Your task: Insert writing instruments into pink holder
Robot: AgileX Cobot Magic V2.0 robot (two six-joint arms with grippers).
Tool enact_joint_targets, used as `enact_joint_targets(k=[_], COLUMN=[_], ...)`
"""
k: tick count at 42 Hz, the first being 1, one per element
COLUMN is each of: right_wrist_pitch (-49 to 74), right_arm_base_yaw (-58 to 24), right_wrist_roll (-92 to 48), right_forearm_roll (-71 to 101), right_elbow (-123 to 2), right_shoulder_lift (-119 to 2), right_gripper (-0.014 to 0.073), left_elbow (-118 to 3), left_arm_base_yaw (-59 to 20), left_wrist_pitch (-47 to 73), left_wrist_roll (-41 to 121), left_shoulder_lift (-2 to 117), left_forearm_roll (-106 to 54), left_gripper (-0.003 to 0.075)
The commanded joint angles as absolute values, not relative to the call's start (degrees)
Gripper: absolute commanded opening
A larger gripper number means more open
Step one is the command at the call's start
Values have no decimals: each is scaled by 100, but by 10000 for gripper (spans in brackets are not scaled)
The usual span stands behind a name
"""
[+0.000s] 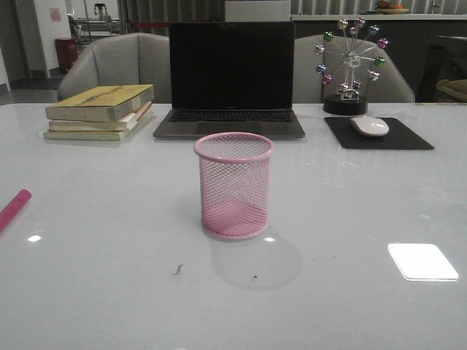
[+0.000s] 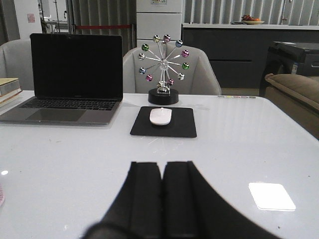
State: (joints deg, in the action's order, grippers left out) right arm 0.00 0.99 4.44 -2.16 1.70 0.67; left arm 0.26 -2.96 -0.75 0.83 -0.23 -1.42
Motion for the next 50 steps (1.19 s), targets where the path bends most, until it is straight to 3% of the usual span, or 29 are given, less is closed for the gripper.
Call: enact_joint_targets(k=[1, 39, 50], right_wrist_pitch=[-501, -902, -466], right_arm_base_yaw=[128, 128, 123], right_wrist_roll=[415, 415, 415], right_forearm_roll=[-214, -214, -214], right_elbow=[140, 105, -1320], right_shoulder_lift=[172, 172, 157], right_gripper=[56, 56, 56], left_elbow=[57, -9, -1350], left_arm_base_yaw=[-314, -329, -329], left_wrist_pitch=[-599, -786, -332], left_wrist_roll=[78, 78, 78], left_shoulder_lift=[-135, -135, -99], left_forearm_roll=[-170, -195, -195], left_gripper=[99, 99, 99])
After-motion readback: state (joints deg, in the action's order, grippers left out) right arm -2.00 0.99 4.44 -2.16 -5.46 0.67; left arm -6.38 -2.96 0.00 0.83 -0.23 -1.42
